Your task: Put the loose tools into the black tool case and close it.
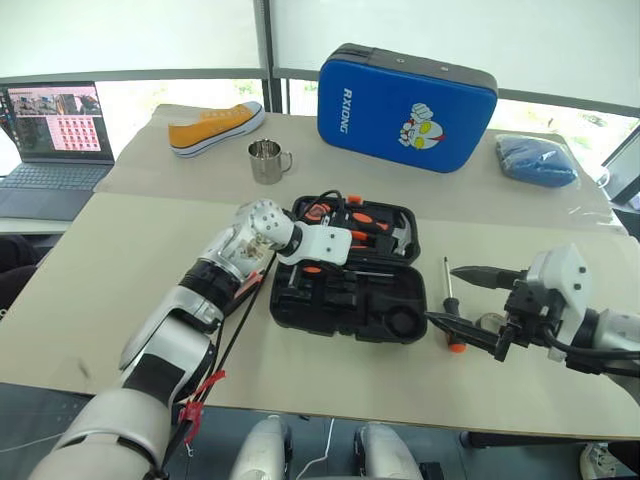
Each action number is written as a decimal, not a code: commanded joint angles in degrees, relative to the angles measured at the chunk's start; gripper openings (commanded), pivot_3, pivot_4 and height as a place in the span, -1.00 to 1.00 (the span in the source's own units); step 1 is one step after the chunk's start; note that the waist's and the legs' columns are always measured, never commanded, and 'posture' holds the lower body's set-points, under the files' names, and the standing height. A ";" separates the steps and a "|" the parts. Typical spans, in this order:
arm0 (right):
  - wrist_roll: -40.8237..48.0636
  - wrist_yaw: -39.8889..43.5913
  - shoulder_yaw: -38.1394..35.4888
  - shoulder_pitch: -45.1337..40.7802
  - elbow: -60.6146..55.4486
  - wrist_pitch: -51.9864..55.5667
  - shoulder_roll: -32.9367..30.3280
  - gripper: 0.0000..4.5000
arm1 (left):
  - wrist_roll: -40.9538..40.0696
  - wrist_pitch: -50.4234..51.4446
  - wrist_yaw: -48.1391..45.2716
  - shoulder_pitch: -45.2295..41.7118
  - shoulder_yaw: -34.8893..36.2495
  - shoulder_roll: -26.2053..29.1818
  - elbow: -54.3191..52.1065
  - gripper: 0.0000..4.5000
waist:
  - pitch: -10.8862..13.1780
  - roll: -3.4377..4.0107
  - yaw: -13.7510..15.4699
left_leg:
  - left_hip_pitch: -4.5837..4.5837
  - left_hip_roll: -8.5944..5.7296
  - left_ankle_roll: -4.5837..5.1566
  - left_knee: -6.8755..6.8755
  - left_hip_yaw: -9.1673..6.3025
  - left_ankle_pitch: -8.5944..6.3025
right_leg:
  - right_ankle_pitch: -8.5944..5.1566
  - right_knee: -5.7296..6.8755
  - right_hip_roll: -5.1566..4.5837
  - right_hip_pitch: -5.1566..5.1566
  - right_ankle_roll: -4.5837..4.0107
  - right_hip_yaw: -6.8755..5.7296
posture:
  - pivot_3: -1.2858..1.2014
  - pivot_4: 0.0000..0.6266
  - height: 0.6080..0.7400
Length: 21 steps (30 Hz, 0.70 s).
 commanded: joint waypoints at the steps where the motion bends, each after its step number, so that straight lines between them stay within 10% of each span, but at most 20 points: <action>1: -1.10 -2.00 -2.62 1.58 -1.22 -0.53 1.08 1.00 | -7.95 9.49 -4.51 0.30 6.50 1.96 -5.52 -0.88 | 0.00 0.00 -0.41 | -0.04 0.01 0.00 -0.01 0.01 0.00 | 0.00 0.00 0.01 -0.06 0.00 0.00 | 0.03 -0.52 0.98; 8: 0.44 -5.07 -18.51 18.37 -6.65 3.11 8.20 1.00 | -38.47 44.63 -16.45 5.62 22.72 13.41 -35.00 0.08 | 0.00 0.08 -1.07 | -0.51 0.16 -0.01 -0.11 -0.13 0.00 | 0.02 0.30 0.19 -0.60 -0.07 0.02 | 0.03 -0.52 0.98; 14: 1.22 -4.25 -28.60 35.94 -12.04 3.34 16.90 1.00 | -50.25 55.83 -18.35 9.82 26.25 21.67 -46.33 0.92 | -0.03 0.19 -0.60 | -0.10 0.14 -0.01 -0.12 -0.17 0.00 | -0.05 -0.06 0.13 -0.07 -0.03 0.01 | 0.03 -0.52 0.98; 21: 3.31 -12.88 -22.54 32.90 -14.54 5.63 18.48 1.00 | -51.07 52.18 -17.63 11.17 22.54 22.35 -49.56 0.97 | -0.03 0.19 -1.30 | 0.17 0.25 -0.08 -0.13 -0.02 0.03 | -0.10 -0.03 0.28 0.02 -0.16 0.19 | 0.03 -0.52 0.98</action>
